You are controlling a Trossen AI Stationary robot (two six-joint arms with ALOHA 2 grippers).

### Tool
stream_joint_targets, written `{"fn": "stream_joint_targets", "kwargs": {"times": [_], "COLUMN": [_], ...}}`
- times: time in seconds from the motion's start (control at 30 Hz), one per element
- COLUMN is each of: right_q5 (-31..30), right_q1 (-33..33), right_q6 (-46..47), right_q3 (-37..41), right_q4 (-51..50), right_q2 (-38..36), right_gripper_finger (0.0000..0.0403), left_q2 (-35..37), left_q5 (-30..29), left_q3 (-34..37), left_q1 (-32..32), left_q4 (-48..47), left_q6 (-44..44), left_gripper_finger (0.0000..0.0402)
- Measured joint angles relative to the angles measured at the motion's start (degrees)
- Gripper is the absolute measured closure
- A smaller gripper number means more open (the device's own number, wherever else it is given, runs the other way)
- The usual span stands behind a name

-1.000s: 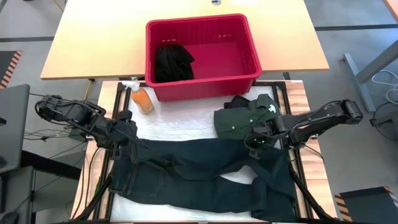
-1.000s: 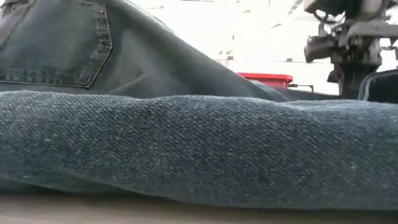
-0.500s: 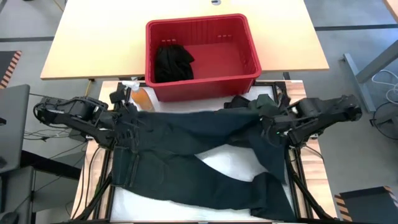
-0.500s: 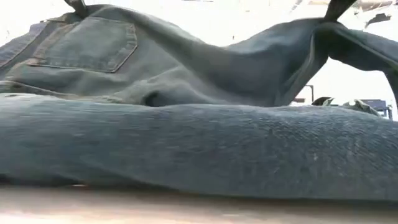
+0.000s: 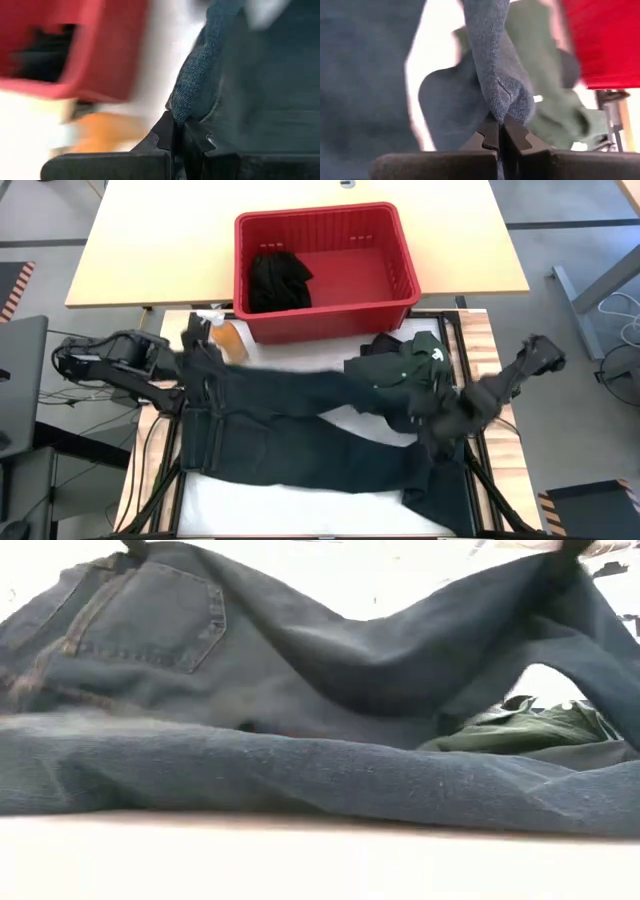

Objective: Fold Laundry from Bin
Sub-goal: Fold the blue pants from the red laundry bin

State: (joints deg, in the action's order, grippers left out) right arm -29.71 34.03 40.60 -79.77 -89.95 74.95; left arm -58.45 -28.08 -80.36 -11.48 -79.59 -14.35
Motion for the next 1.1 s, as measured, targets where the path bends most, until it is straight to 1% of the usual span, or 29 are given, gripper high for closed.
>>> {"fn": "stream_joint_targets", "kwargs": {"times": [0.1,0.23,0.27,0.4,0.53,0.63,0.7,0.8,0.9,0.97,1.1], "right_q5": [0.97,1.4,2.27,6.3,6.86,6.85,6.96,7.61,7.77,8.53,12.99], "right_q1": [7.27,15.98,17.75,23.73,27.25,28.24,28.09,27.14,26.33,25.81,24.64], "right_q6": [6.88,19.83,22.85,33.59,40.88,41.84,41.04,40.31,36.84,36.02,35.96], "right_q3": [0.03,0.03,0.03,-0.59,-3.1,-4.68,-5.08,-5.11,-5.09,-5.09,-5.09], "right_q4": [-0.05,0.04,-0.01,-0.01,0.29,1.23,2.42,6.2,11.31,13.72,15.73], "right_q2": [4.41,11.3,13.02,19.89,25.81,29.33,30.9,32.23,31.96,31.15,27.61], "right_gripper_finger": [0.0384,0.0384,0.0384,0.0384,0.0384,0.0383,0.0374,0.0361,0.0354,0.0349,0.0331], "left_q2": [-2.52,-6.93,-8.31,-14.15,-20.05,-24.59,-27.8,-32.73,-37.33,-40.02,-43.01], "left_q5": [3.94,8.09,9.53,14.51,16.77,16.97,17.37,17.92,17.92,19.51,23.21], "left_q3": [1.24,5.18,5.91,7.38,7.45,7.48,7.48,7.48,7.5,7.52,7.54], "left_q1": [-6.76,-18.57,-21.19,-30.51,-37.19,-39.99,-40.75,-40.74,-40.39,-40.11,-39.9], "left_q4": [-0.57,-0.52,-0.19,0.09,-1.08,-1.3,-1.2,-1.44,-1.59,-1.57,-2.76], "left_q6": [-8.22,-16.39,-18.2,-23.52,-28.11,-30.32,-31.58,-34.25,-36.61,-37.4,-37.29], "left_gripper_finger": [0.0401,0.0401,0.0401,0.0401,0.0401,0.0401,0.0401,0.0401,0.0399,0.0389,0.0348]}}
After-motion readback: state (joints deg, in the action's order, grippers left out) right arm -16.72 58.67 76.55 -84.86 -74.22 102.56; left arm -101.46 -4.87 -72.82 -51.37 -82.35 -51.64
